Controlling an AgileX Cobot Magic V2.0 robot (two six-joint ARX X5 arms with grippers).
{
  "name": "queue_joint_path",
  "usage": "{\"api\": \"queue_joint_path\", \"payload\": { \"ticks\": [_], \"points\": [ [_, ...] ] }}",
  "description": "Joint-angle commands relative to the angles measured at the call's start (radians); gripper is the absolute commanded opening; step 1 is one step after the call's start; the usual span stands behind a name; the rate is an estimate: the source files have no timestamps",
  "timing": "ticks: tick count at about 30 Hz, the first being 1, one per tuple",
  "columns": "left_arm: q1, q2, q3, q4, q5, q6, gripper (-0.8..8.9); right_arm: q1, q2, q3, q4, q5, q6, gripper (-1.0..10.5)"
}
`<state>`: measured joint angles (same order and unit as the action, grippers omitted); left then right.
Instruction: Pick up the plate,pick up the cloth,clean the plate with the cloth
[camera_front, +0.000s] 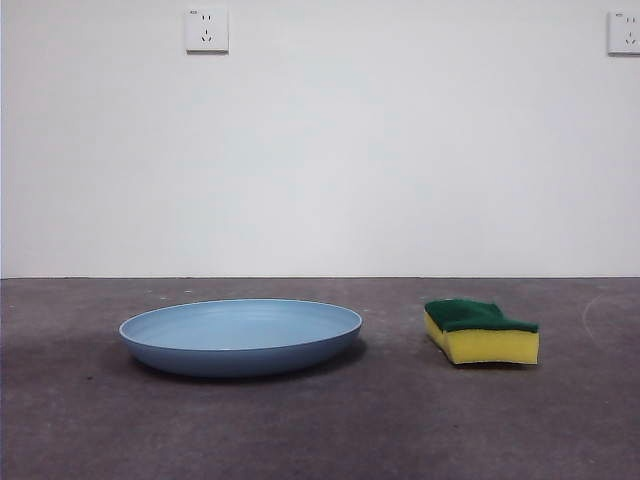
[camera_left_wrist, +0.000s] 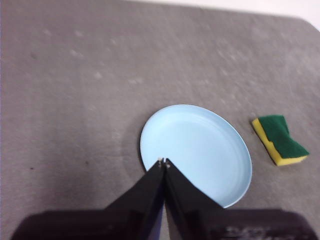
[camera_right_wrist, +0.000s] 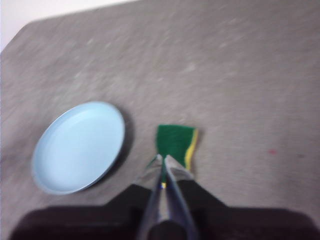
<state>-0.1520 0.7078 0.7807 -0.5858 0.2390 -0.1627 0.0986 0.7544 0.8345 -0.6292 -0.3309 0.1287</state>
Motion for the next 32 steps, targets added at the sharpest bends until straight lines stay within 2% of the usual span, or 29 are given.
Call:
{"api": "queue_joint_path", "payload": {
  "ticks": [1, 3, 4, 5, 10, 14, 24, 32],
  "points": [
    [0.003, 0.050, 0.035, -0.013, 0.006, 0.016, 1.92, 0.001, 0.063, 0.027, 0.000, -0.041, -0.026, 2.8],
    [0.003, 0.077, 0.047, -0.010, 0.007, 0.006, 4.07, 0.001, 0.095, 0.039, 0.000, -0.036, -0.026, 4.4],
    [0.003, 0.086, 0.048, -0.006, 0.009, 0.006, 4.42, 0.001, 0.107, 0.040, 0.000, -0.036, -0.026, 4.9],
    [0.003, 0.098, 0.048, -0.003, 0.011, 0.006, 4.40, 0.001, 0.118, 0.040, 0.001, -0.036, -0.026, 5.2],
    [0.002, 0.193, 0.050, 0.056, 0.074, 0.006, 4.36, 0.001, 0.143, 0.040, 0.001, -0.037, -0.024, 5.0],
    [0.001, 0.335, 0.066, 0.115, 0.122, 0.008, 4.36, 0.001, 0.142, 0.040, 0.012, -0.037, -0.011, 5.0],
    [-0.004, 0.733, 0.192, 0.167, 0.121, 0.014, 4.36, 0.001, 0.142, 0.040, 0.011, -0.037, 0.010, 5.0],
    [-0.040, 0.919, 0.272, 0.191, 0.101, 0.036, 4.36, 0.001, 0.142, 0.040, 0.011, -0.037, 0.012, 5.0]
  ]
}}
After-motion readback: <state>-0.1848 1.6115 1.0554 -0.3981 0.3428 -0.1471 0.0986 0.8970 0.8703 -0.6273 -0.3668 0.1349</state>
